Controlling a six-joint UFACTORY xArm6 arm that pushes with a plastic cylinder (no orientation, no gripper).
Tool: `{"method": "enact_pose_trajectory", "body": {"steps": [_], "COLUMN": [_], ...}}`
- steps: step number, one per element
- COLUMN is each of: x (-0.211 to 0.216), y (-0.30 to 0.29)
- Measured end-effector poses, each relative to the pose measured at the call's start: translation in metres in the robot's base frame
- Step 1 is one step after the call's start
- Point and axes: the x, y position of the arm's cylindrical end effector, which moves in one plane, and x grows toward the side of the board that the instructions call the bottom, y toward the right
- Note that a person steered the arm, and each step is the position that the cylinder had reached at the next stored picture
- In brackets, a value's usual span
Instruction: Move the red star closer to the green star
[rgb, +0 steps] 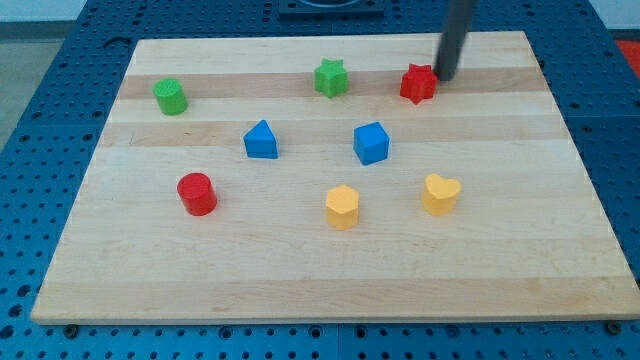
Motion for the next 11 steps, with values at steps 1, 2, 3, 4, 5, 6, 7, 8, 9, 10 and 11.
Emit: {"method": "enact_pose_trajectory", "body": {"steps": [1,2,3,4,5,6,7,8,9,10,11], "x": [-0.005,0.01,0.056,0.083,0.055,0.014,0.004,0.005,0.02,0.06,0.086], "y": [-0.008,0.061,0.099,0.071,0.022,-0.01,-0.036,-0.075,-0.034,0.017,-0.028]}}
